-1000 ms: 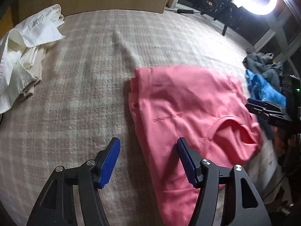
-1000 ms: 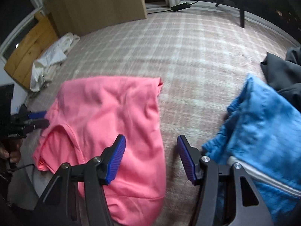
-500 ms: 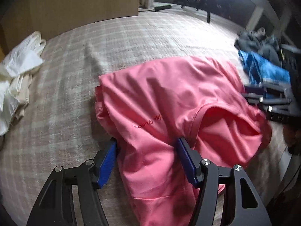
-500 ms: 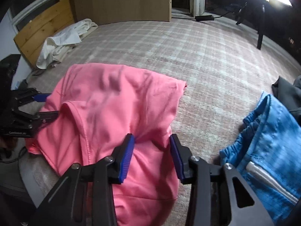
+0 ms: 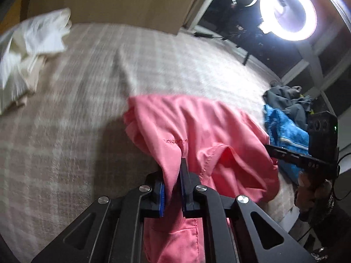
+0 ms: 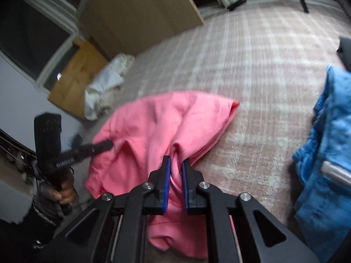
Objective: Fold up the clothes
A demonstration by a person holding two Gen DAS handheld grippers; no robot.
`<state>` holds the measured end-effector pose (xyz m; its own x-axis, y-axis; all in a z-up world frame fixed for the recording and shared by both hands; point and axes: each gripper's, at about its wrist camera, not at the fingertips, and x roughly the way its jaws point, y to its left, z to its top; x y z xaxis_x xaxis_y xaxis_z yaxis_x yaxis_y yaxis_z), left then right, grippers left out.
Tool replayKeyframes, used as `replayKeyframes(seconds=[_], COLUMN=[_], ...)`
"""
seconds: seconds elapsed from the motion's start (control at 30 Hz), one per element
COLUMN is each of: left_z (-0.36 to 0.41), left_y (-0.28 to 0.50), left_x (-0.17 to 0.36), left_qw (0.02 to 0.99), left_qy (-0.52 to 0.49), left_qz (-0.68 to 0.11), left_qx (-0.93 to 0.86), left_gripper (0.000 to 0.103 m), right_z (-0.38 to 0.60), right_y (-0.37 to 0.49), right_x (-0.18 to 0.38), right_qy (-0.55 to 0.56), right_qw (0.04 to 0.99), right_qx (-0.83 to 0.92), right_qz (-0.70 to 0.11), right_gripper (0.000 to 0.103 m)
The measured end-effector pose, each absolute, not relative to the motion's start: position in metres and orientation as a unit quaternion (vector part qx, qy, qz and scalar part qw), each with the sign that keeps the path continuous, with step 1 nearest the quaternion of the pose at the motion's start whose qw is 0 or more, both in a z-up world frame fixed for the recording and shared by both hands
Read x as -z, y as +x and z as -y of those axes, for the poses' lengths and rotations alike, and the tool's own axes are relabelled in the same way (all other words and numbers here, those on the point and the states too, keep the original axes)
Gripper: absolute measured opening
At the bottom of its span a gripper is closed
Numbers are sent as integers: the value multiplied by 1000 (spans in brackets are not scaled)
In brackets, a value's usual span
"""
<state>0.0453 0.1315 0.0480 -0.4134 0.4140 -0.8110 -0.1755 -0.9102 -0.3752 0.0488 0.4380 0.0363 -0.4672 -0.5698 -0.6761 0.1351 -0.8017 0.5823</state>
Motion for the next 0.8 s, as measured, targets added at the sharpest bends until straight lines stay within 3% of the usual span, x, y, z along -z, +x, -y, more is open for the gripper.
replayKeyframes(seconds=[0.27,0.8], left_z=[-112,56], left_y=[47,33], left_x=[-108,-204], left_qw=[205,155], left_qy=[-473,-419], left_qz=[72,-3], left_qx=[-854,-895], left_gripper=[9,10], right_z=[-419,-233], right_y=[61,12], right_x=[-103,-177], right_qy=[420,365], right_qw=[215,199], right_qx=[856,903], right_qz=[212,112], right_gripper=[8,8])
